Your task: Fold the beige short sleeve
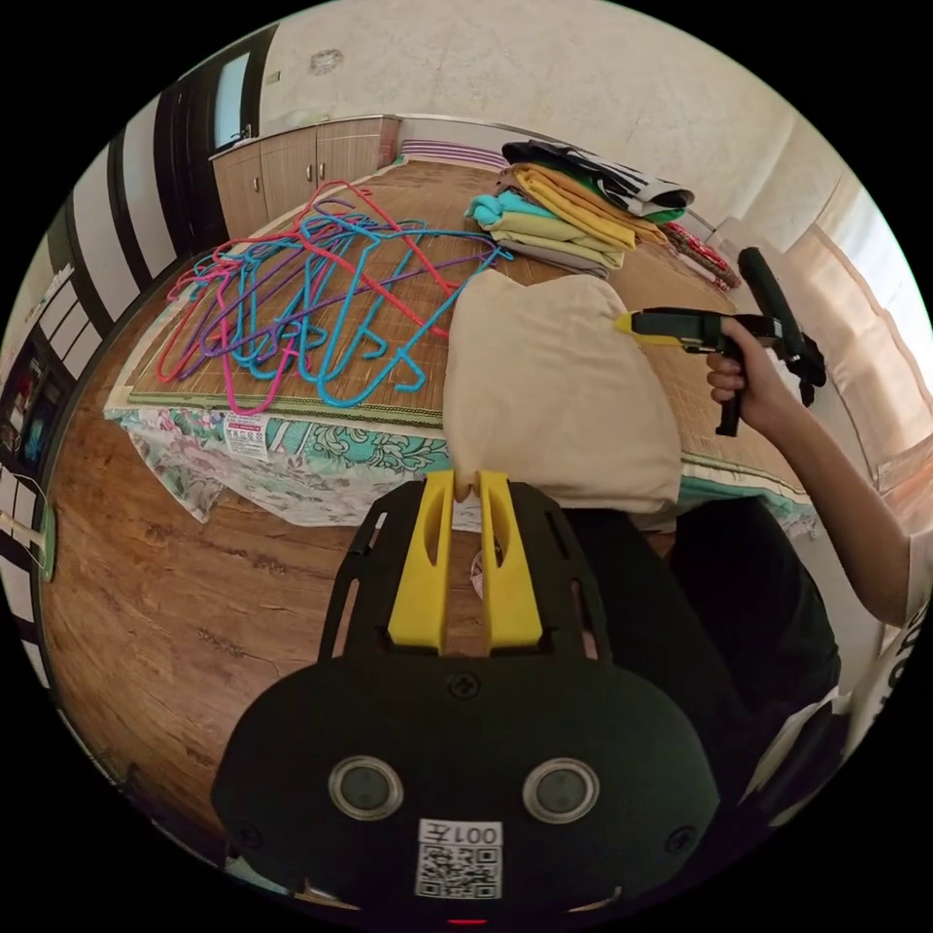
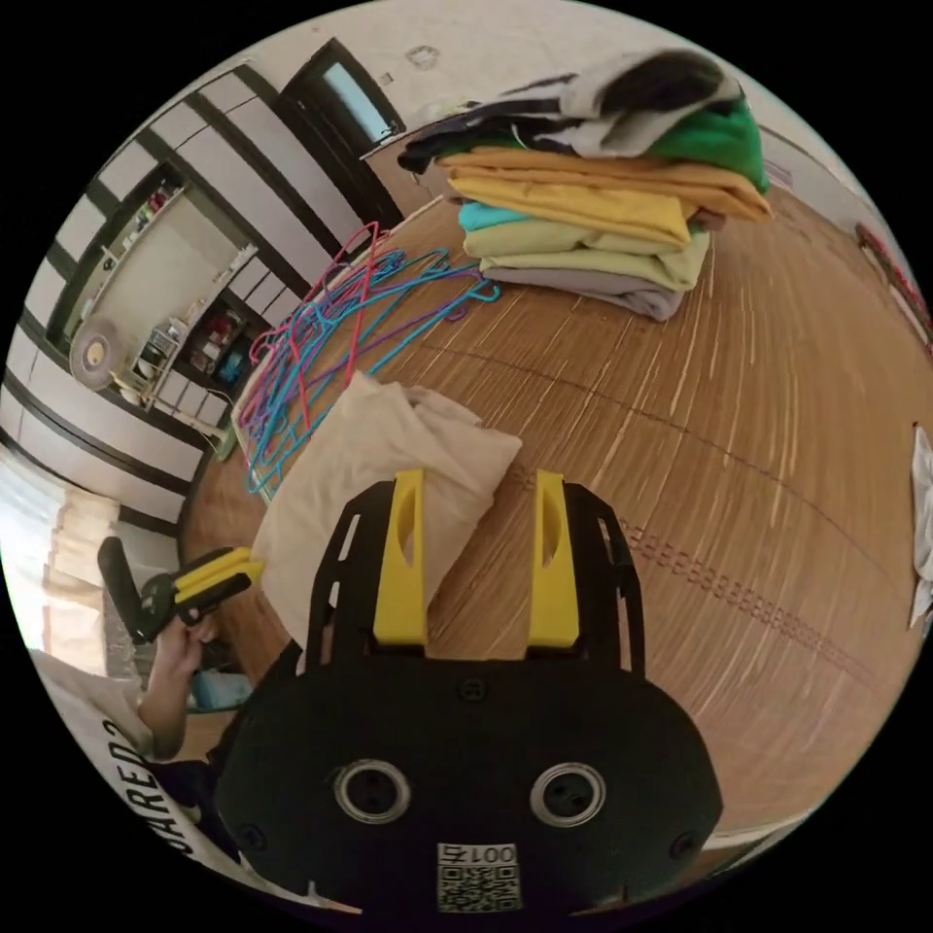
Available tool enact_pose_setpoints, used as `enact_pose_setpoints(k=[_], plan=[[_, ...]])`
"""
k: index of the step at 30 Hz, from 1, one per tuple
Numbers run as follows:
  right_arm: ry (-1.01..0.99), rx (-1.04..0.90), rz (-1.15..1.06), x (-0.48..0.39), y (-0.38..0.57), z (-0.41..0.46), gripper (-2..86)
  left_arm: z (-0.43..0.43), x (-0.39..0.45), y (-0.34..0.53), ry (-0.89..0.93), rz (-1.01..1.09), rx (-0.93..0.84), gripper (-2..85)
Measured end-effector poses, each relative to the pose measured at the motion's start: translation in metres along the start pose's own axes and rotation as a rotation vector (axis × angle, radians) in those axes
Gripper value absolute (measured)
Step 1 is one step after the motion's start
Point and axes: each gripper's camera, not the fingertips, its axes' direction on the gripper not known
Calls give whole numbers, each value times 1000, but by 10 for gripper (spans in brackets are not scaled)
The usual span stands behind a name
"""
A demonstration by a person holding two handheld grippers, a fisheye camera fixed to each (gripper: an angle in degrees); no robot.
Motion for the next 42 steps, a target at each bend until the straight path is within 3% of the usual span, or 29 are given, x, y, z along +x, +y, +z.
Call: enact_pose_setpoints(k=[3, 5, 12, 15, 19, 22, 24, 28, 31, 36, 42], plan=[[-211, -36, 43, 24, -3, 1, 89, 3, 10, -4, 11, 25, -17, 22], [-242, -28, 70, 36, 0, -7, 65, 6, 15, -7, 5, 33, -25, 16], [208, 197, 332, 43, 77, -74, 29, 2, 40, -33, -24, 85, -3, 11], [242, 188, 435, 46, 125, -92, 29, -1, 61, -46, -11, 147, -2, 15], [250, 68, 223, 38, 167, -123, 46, -7, 117, -53, 51, 355, -12, 57], [197, 90, 94, 46, 179, -147, 64, -2, 143, -52, 42, 417, -60, 88], [150, 78, 26, 52, 180, -153, 83, 4, 149, -52, 78, 413, -121, 101], [250, -55, -141, 59, 174, -136, 131, 22, 153, -53, 209, 352, -273, 117], [194, -128, -213, 67, 174, -122, 123, 37, 157, -55, 148, 295, -281, 113], [152, -108, -208, 77, 183, -131, 83, 49, 182, -55, 113, 344, -270, 45], [82, -84, -150, 90, 199, -150, 58, 12, 175, -73, 102, 403, -124, 0]])
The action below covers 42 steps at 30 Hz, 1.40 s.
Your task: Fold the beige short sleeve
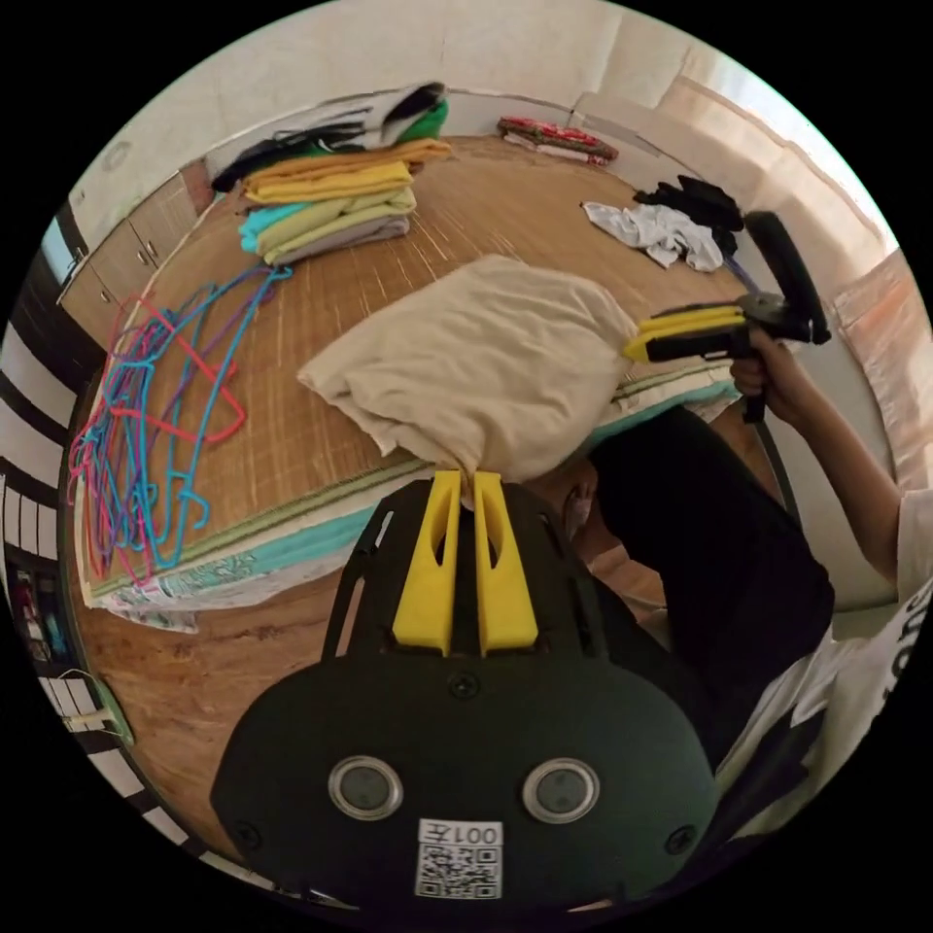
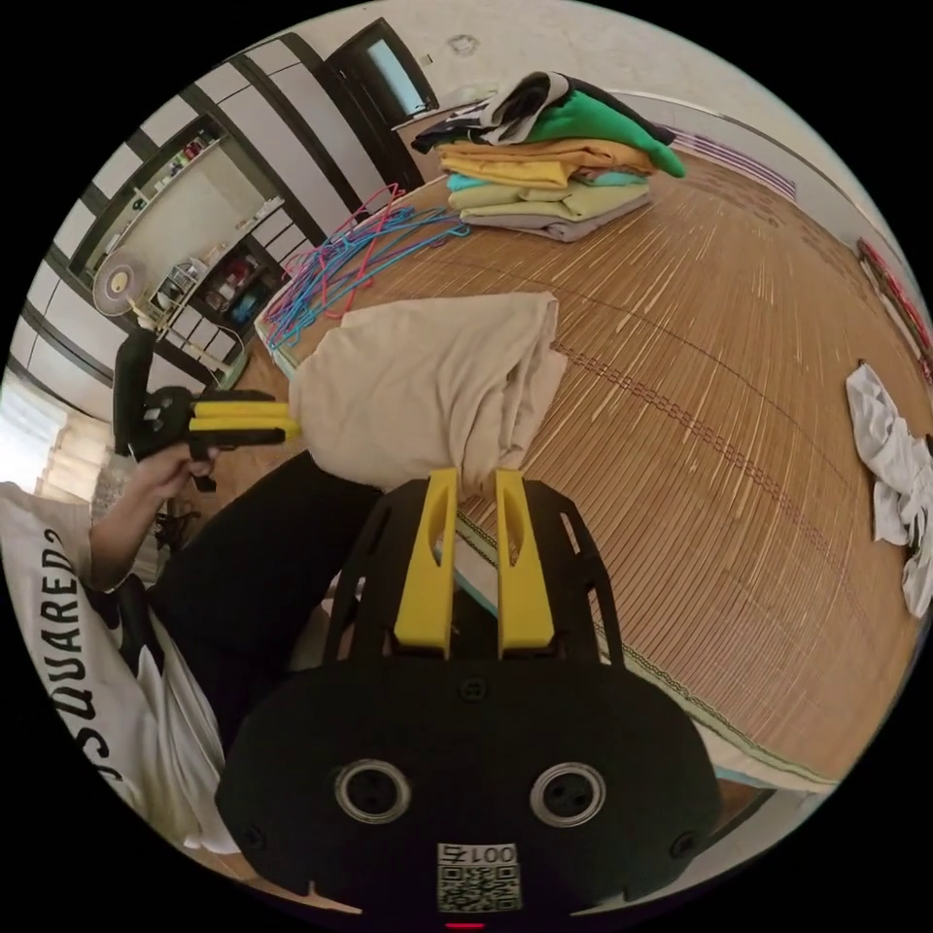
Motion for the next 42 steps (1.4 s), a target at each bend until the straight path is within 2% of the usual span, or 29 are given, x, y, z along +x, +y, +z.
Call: enact_pose_setpoints(k=[3, 6, 9, 11, 15, 19, 22, 26, 28, 32, 37, 42], plan=[[-73, -13, -31, 0, 12, -7, 38, -24, -17, -2, 117, 60, 8, -3], [-123, -75, -81, -5, 27, -5, 25, -31, -12, 5, 91, 160, -44, -2], [33, -165, -92, -7, 48, 1, 17, -14, -8, 20, 7, 147, -122, 5], [47, -161, -102, -8, 61, -3, 20, -4, -6, 29, -1, 128, -149, 15], [-39, -50, -133, -26, 74, -22, 63, 0, -6, 46, 39, 55, -115, 41], [73, -55, -167, -63, 68, -13, 98, -1, -10, 53, 121, 8, -93, 64], [220, -106, -179, -82, 63, 8, 82, 3, -6, 54, 89, 1, -104, 60], [239, -138, -239, -94, 68, 17, 35, 5, -3, 59, 28, -17, -90, 15], [263, -113, -259, -98, 76, 7, 20, -4, -3, 66, 23, -10, -23, -3], [226, -56, -228, -91, 94, 1, 8, -8, -8, 78, 48, -38, 25, -8], [187, -88, -152, -80, 116, 10, 4, -1, 2, 93, 35, -27, 31, -8], [186, -99, -199, -93, 118, 6, 13, -3, 9, 93, 48, 2, 16, 2]])
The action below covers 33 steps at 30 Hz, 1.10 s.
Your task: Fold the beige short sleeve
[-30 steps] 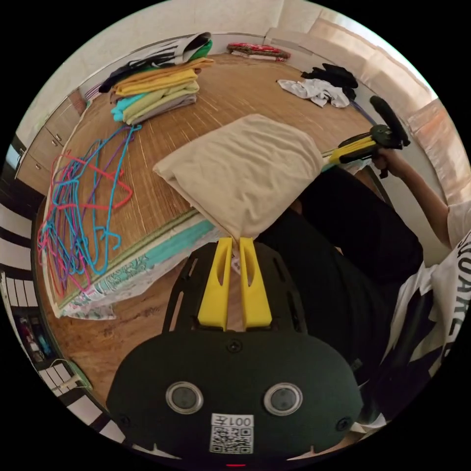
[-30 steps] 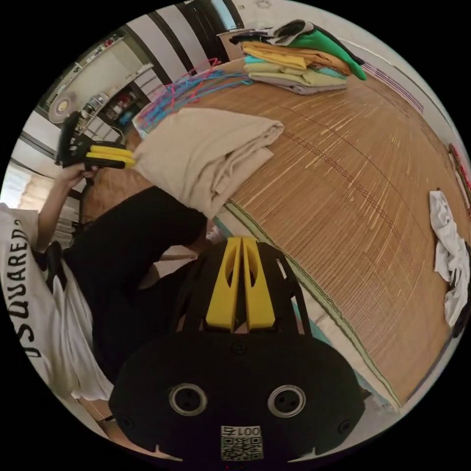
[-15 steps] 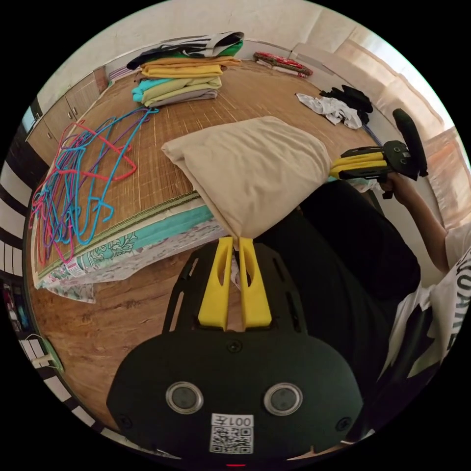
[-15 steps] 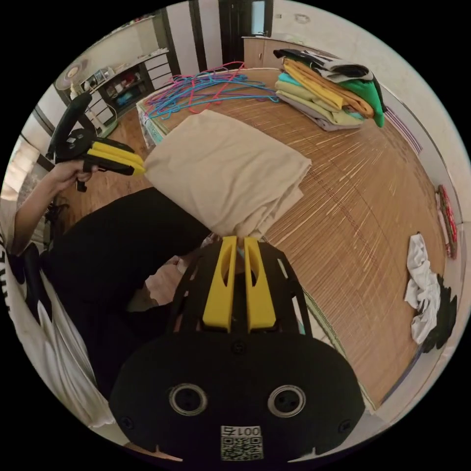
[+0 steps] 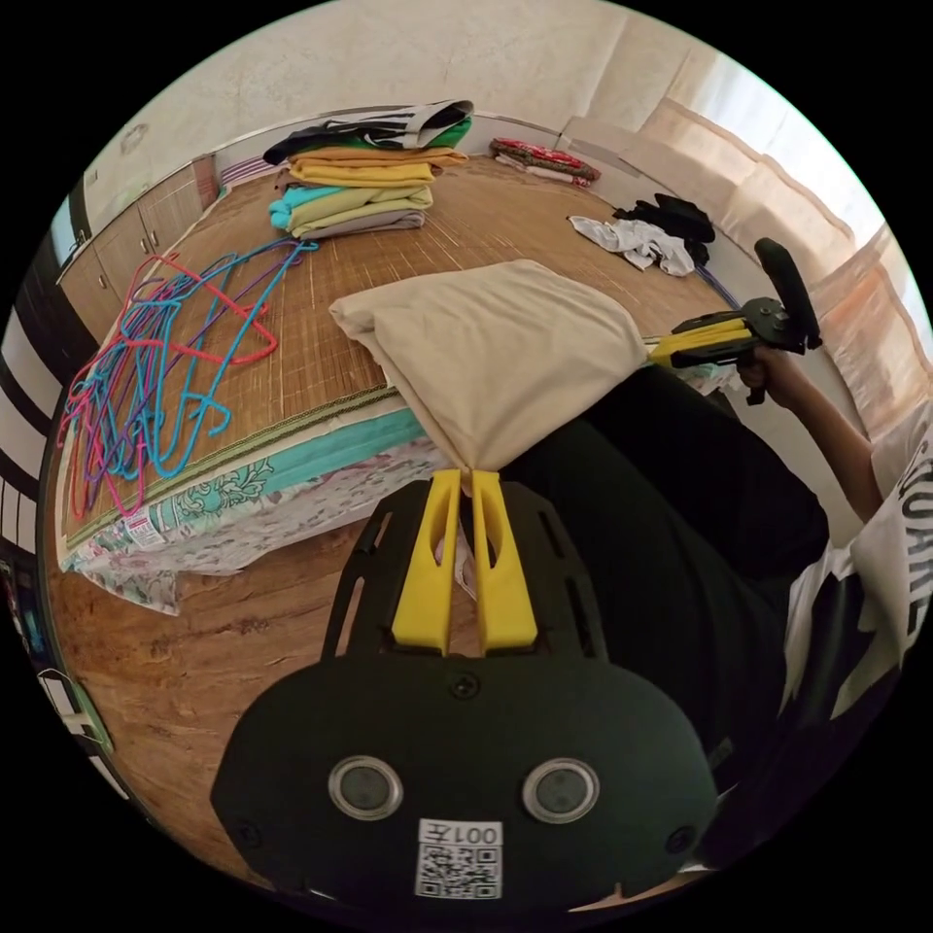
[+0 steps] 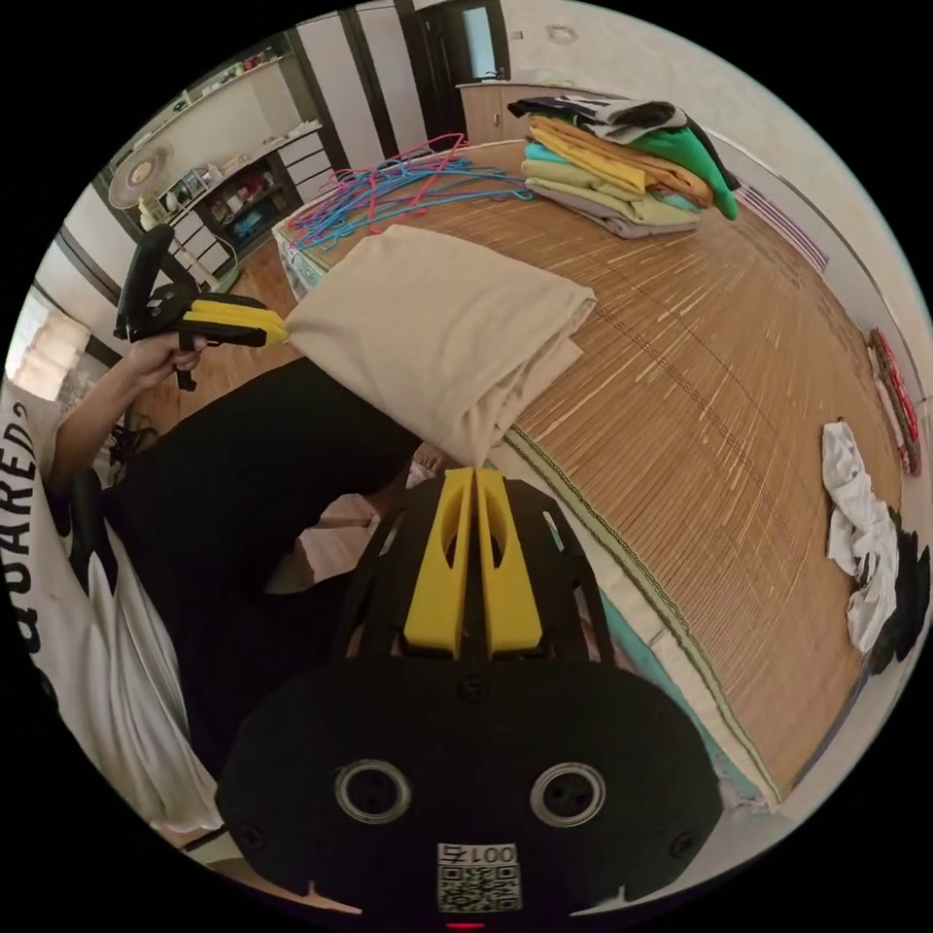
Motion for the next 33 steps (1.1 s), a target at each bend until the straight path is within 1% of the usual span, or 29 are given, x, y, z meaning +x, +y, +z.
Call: enact_pose_setpoints(k=[2, 3, 6, 8, 10, 14, 17, 20, 21, 22, 23, 24, 27, 28, 30, 33], plan=[[32, 8, 0, -2, -1, -3, 24, 0, 3, -1, -12, 10, -19, 8], [17, 11, 7, -1, -2, -3, 33, 0, 4, -1, -16, 13, -24, 10], [-95, 9, 29, 5, -5, 2, 46, 2, 8, 1, -20, 13, -31, 8], [-90, 14, 29, 3, -4, 5, 28, 2, 11, 3, -24, 16, -27, 2], [-38, 36, 21, -2, 0, 4, 13, -2, 14, 7, -38, 24, -4, -4], [-64, 90, 59, -1, 16, -2, 4, -12, 10, 17, -19, 2, 60, -8], [-59, 75, 65, -8, 28, 11, 1, -6, 15, 22, -27, 0, 39, -9], [39, 45, 22, -26, 29, 19, 0, 1, 30, 25, -127, 53, -7, -9], [96, 29, -3, -35, 29, 20, 0, 4, 37, 26, -232, 93, -55, -9], [165, 0, -20, -42, 29, 22, 0, 9, 41, 28, -395, 92, -142, -9], [206, -15, -28, -46, 29, 24, 0, 11, 41, 29, -448, 101, -176, -9], [249, -42, -47, -51, 30, 26, 1, 10, 39, 33, -429, 103, -182, -9], [200, -6, -46, -53, 32, 24, 3, -6, 23, 39, -176, -22, -45, -5], [180, -1, -35, -51, 32, 24, 5, -9, 19, 39, -125, -66, -15, 1], [150, 5, -11, -48, 33, 22, 10, -10, 20, 36, -75, -70, 4, 20], [125, 28, 21, -43, 35, 14, 22, -10, 28, 27, -64, -48, 15, 72]])
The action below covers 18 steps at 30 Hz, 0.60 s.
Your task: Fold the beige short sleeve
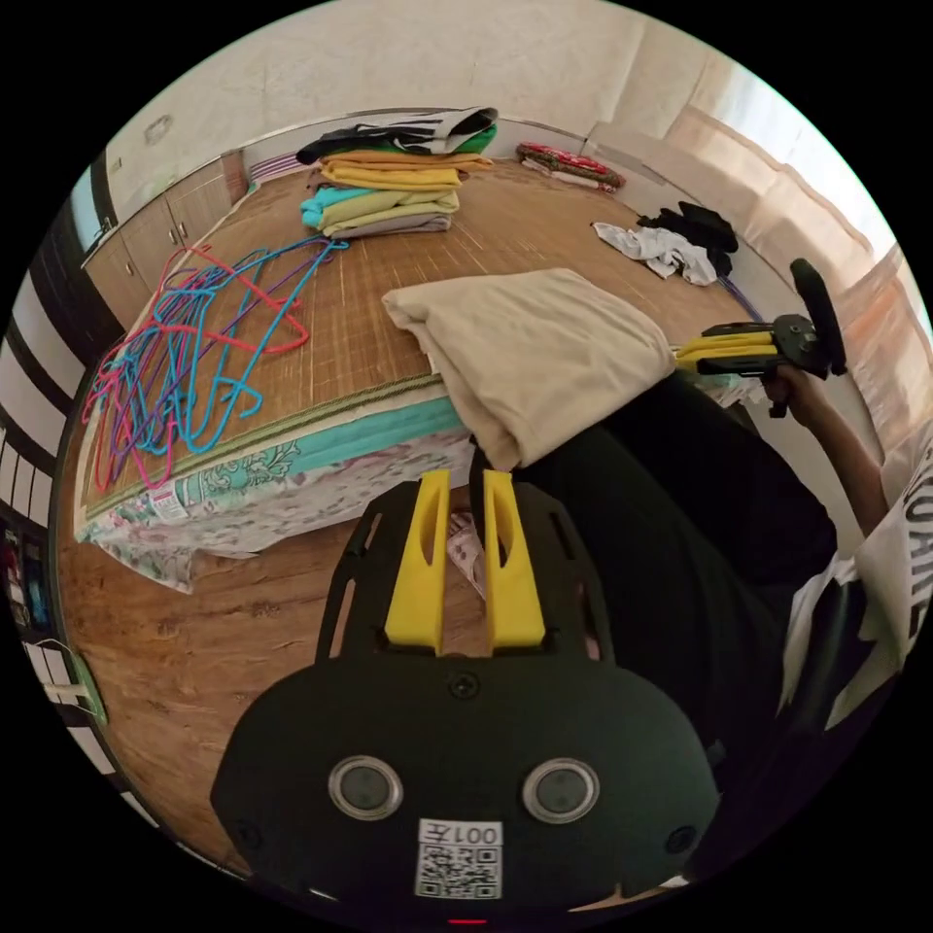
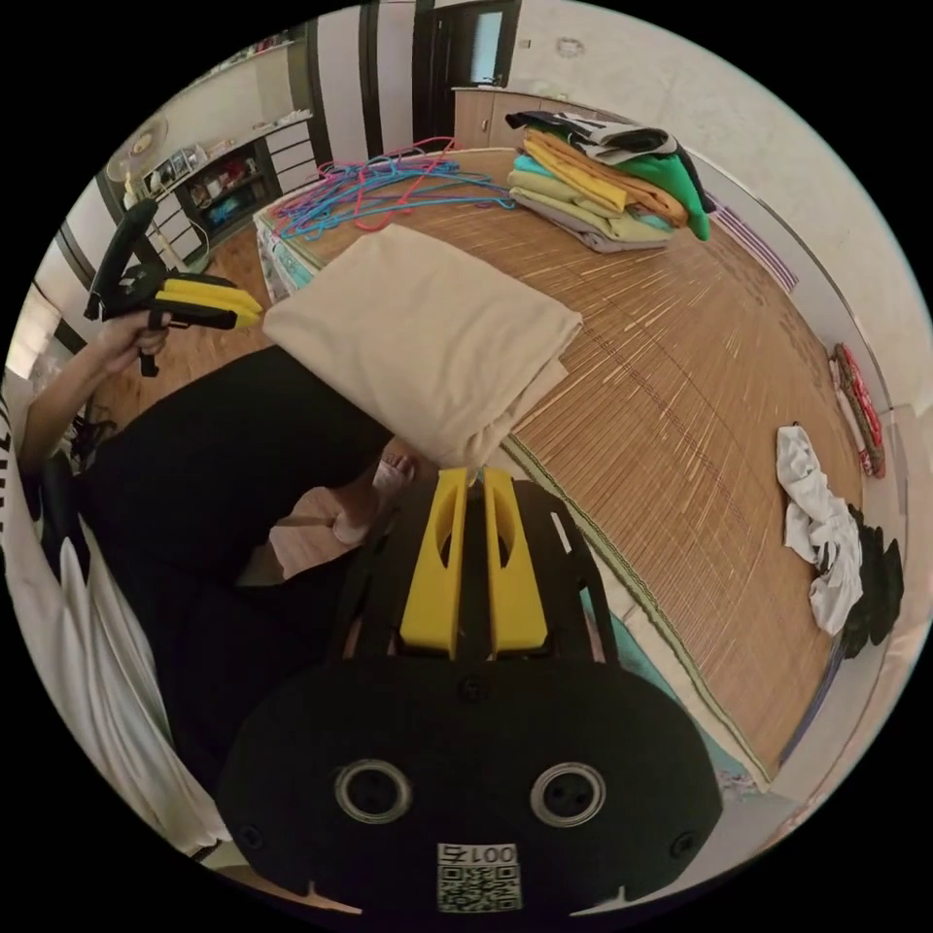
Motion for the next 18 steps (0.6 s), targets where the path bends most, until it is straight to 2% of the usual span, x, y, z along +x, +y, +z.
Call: enact_pose_setpoints(k=[4, 7, 11, 18], plan=[[-70, 53, 19, 5, -4, -7, 43, 7, 9, -14, 42, 36, 0, 81], [-103, 5, 22, 2, -13, 8, 53, 17, 14, -21, 28, 39, -34, 59], [-8, 20, -9, -11, -13, 17, 24, 20, 18, -21, 5, 53, -21, 2], [-5, 50, 40, -3, 9, 15, 3, 8, 9, -13, -32, 39, 33, -9]])
